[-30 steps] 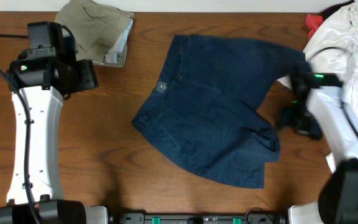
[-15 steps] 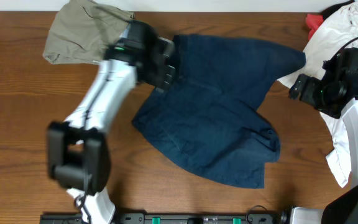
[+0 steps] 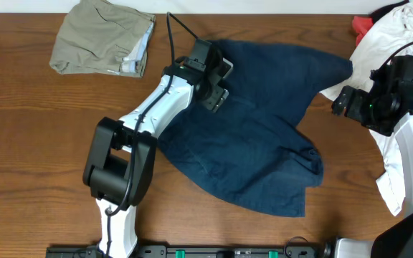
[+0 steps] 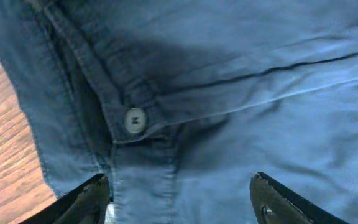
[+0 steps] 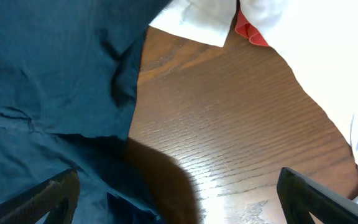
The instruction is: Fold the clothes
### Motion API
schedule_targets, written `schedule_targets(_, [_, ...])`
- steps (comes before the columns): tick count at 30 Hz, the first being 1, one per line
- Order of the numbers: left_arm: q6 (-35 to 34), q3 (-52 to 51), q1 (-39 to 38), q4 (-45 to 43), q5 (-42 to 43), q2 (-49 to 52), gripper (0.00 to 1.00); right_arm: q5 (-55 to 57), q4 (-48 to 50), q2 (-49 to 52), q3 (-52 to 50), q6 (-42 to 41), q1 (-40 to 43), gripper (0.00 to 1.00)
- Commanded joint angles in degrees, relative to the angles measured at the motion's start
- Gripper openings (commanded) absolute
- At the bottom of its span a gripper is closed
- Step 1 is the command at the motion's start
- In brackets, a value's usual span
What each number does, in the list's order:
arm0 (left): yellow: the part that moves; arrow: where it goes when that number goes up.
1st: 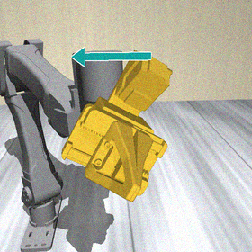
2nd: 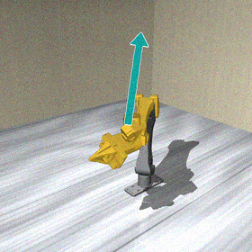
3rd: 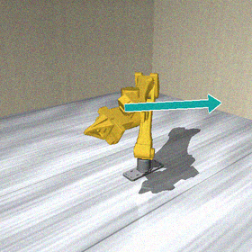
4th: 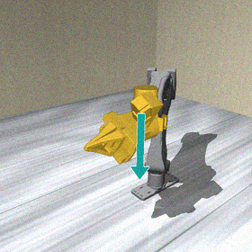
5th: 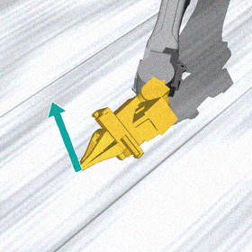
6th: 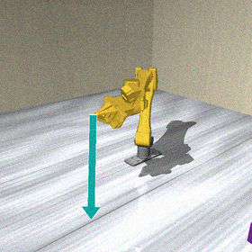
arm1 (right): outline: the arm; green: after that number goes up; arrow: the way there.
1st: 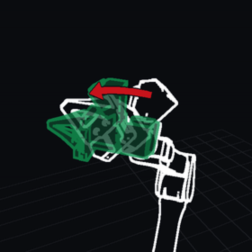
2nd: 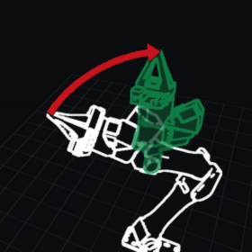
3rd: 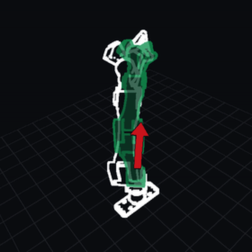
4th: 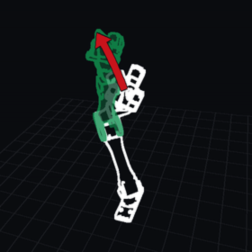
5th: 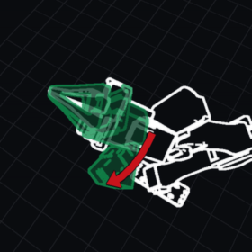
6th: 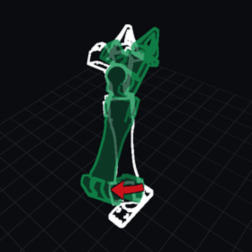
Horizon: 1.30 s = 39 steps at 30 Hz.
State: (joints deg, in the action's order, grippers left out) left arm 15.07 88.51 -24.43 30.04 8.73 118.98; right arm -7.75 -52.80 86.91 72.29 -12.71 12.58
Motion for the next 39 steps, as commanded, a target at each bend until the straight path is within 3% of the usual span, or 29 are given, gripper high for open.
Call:
schedule_targets(1, [0.55, -0.33, 0.28, -0.26, -5.42, 2.08, 0.74, -0.20, 0.13, -0.92, 1.09, 1.03, -0.55, 0.99])
schedule_targets(10, [0.31, -0.33, 0.42, -1.05, -10.62, 5.79, 0.74, -0.20, 0.57, -0.92, 1.09, 1.03, -0.61, 0.99])
schedule_targets(16, [-5.46, -0.33, 1.51, -0.44, -16.70, 8.79, 0.74, -0.22, 0.52, -0.92, 1.09, 1.03, -0.66, 0.99])
schedule_targets(21, [-14.67, -0.33, 5.16, 3.91, -20.04, 9.20, 0.74, -0.24, 0.28, -0.63, 0.50, 1.03, -1.05, 0.99])
schedule_targets(27, [-22.86, -0.33, 13.27, 13.09, -19.91, 9.20, 0.74, -0.24, 1.18, 1.29, -1.01, 1.05, -4.26, 0.99])
schedule_targets(33, [-23.32, -0.33, 18.78, 21.44, -13.07, 9.20, 0.74, -2.25, 4.90, 5.68, -1.01, 2.43, -10.91, 0.99])
schedule_targets(39, [-23.34, -0.33, 18.38, 25.03, -7.37, 9.20, 0.74, -8.00, 10.45, 11.21, -1.01, 7.37, -19.58, 0.99])
